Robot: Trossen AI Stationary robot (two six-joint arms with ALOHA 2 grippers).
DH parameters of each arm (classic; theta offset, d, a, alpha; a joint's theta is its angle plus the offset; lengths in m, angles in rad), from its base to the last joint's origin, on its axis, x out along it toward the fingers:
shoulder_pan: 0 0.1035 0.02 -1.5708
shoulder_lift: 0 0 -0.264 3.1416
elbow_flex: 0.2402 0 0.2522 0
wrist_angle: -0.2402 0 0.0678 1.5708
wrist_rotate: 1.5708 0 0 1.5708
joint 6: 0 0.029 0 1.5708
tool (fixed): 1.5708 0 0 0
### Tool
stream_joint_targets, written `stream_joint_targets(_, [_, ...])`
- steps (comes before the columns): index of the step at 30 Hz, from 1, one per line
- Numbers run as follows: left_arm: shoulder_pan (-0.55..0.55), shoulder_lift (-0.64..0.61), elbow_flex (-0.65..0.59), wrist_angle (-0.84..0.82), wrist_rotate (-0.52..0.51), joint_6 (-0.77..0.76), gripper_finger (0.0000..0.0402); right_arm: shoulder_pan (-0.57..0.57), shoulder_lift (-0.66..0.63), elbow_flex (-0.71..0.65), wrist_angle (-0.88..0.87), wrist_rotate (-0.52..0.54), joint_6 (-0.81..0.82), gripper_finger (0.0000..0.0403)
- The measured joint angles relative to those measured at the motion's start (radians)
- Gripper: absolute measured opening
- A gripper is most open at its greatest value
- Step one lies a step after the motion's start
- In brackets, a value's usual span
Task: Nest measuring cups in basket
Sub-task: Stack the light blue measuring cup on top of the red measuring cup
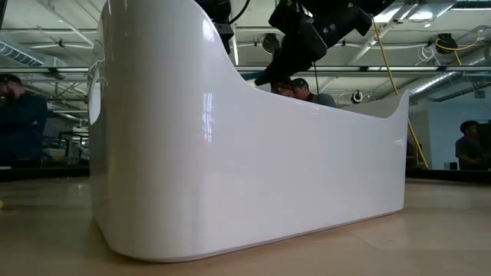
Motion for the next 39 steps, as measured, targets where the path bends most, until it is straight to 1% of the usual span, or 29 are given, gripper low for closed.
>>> stream_joint_targets(6, [0.000, 0.000, 0.000, -0.001, 0.000, 0.004, 0.0007, 0.000, 0.000, 0.000, -0.010, -0.032, -0.004, 0.0131])
stream_joint_targets(8, [0.000, 0.000, 0.000, -0.003, -0.001, 0.003, 0.0007, -0.001, 0.000, 0.000, -0.012, -0.037, -0.005, 0.0116])
stream_joint_targets(16, [0.000, 0.000, 0.000, -0.002, 0.000, 0.016, 0.0009, -0.001, 0.000, 0.000, -0.015, -0.035, -0.015, 0.0115])
stream_joint_targets(18, [0.000, 0.000, 0.000, -0.001, 0.000, 0.026, 0.0024, 0.000, 0.000, 0.000, -0.015, -0.022, -0.022, 0.0115])
stream_joint_targets(24, [-0.001, -0.001, 0.000, 0.003, 0.002, 0.067, 0.0098, -0.012, 0.000, 0.000, -0.031, -0.023, -0.036, 0.0115])
stream_joint_targets(28, [0.001, -0.005, 0.000, 0.000, 0.001, 0.091, 0.0130, -0.021, 0.000, 0.000, -0.053, -0.022, -0.043, 0.0115])
stream_joint_targets(32, [0.004, -0.030, -0.001, -0.008, -0.010, 0.128, 0.0148, -0.032, -0.014, 0.000, -0.102, -0.024, -0.047, 0.0115])
stream_joint_targets(35, [0.006, -0.071, -0.001, 0.004, -0.032, 0.160, 0.0152, -0.044, -0.043, -0.011, -0.164, -0.030, -0.046, 0.0115])
stream_joint_targets(37, [0.005, -0.106, -0.001, 0.005, -0.055, 0.183, 0.0151, -0.053, -0.077, -0.041, -0.155, -0.066, -0.044, 0.0115])
stream_joint_targets(39, [0.000, -0.145, -0.001, 0.031, -0.060, 0.210, 0.0149, -0.063, -0.128, -0.098, -0.158, -0.077, -0.025, 0.0115])
